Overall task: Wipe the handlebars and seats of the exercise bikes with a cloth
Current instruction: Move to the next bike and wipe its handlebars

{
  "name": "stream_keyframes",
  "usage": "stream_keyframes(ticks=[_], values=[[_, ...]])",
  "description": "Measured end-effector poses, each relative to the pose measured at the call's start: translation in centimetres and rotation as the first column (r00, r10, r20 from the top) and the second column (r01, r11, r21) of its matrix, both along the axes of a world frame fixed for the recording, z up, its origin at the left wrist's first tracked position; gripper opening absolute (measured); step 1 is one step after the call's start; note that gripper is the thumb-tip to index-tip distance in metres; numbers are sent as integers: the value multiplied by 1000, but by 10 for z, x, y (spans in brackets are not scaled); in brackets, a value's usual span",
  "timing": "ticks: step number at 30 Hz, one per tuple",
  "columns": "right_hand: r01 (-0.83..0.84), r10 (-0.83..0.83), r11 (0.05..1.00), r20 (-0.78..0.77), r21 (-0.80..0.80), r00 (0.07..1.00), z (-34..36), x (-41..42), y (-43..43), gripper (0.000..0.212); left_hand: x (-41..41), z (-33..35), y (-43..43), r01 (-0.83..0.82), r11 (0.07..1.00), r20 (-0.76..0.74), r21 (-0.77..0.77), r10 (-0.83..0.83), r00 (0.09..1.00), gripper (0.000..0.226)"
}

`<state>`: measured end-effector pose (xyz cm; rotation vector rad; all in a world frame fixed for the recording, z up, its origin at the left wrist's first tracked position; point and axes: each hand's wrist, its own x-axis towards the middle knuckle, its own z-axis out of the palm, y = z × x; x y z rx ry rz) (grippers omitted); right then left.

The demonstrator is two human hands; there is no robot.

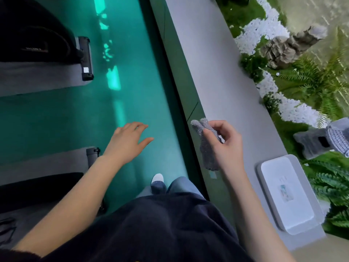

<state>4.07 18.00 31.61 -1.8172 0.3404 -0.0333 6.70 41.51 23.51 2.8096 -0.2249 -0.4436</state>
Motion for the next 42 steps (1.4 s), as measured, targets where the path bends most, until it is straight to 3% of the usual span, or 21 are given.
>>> stream_keyframes(ticks=[8,12,18,25,33,42], values=[[-132,131,991,-33,-20,991,-8,111,14,20,60,-1,38,-191,981,-26,40,192,981,54],[-229,233,969,-45,89,971,-10,177,27,12,109,-2,36,-263,962,-19,68,265,964,56],[-393,393,919,17,42,920,-1,294,24,11,203,11,10,-338,940,25,52,337,941,58],[-450,450,893,-40,3,892,-1,405,30,17,263,20,16,-494,869,58,30,491,869,58],[-596,596,802,-85,28,798,-17,468,102,13,307,5,80,-652,757,1,56,653,758,58],[-683,677,730,-116,-16,727,-24,551,216,17,403,7,182,-692,722,39,10,691,722,59]])
